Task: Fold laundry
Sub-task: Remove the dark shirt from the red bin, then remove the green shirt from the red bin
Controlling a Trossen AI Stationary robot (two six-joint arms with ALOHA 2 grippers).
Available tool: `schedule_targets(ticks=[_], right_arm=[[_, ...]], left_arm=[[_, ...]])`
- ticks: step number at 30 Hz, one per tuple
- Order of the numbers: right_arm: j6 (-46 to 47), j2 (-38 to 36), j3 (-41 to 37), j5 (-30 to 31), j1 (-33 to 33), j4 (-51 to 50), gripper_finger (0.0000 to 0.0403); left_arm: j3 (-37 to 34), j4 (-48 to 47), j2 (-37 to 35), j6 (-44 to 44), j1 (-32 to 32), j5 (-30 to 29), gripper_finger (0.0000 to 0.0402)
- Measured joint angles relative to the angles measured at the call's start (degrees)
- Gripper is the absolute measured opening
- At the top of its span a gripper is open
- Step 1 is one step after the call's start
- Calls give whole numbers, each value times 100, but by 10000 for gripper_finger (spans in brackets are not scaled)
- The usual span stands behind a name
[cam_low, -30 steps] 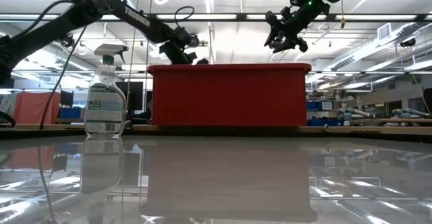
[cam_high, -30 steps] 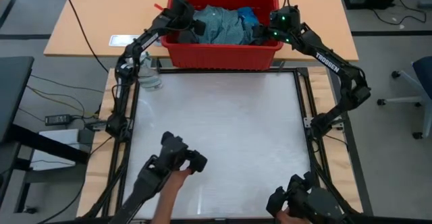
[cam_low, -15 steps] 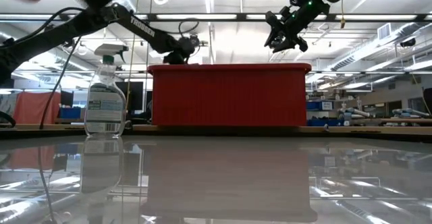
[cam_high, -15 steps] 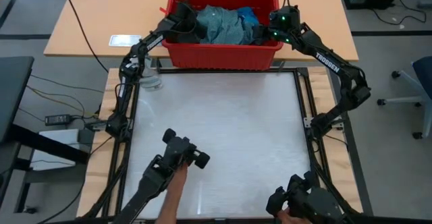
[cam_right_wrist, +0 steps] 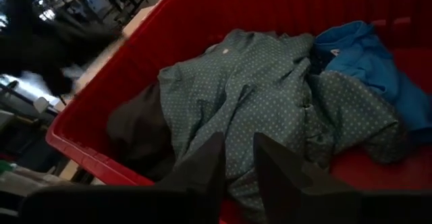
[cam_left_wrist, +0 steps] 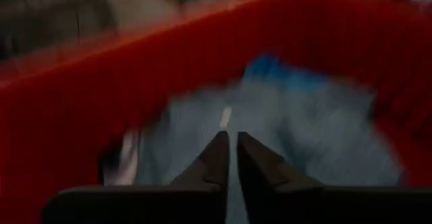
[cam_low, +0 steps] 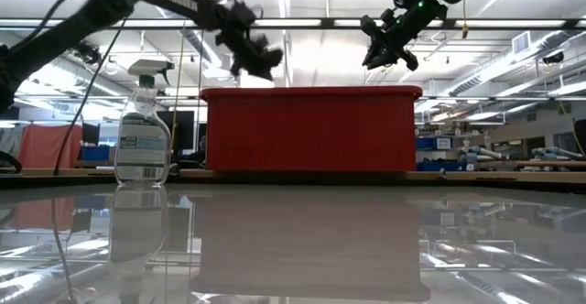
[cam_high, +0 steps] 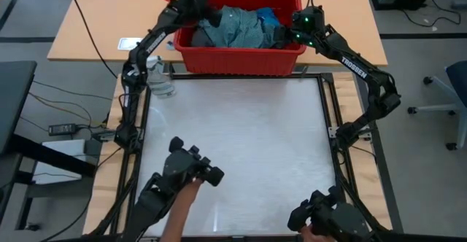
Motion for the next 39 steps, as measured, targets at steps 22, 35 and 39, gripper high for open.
schedule_targets(ticks=[22,35,39], right_arm=[[40,0,0,-316,-54,-18,272],[240,0,-2,-319,-238,-43,204],[322,0,-2,-342,-232,-44,158]], left_arm=[[0,-255,1095,-367,228,-113,229],[-10,-134,1141,-243,272,-17,7],[-15,-92,726,-368,227,275,4]])
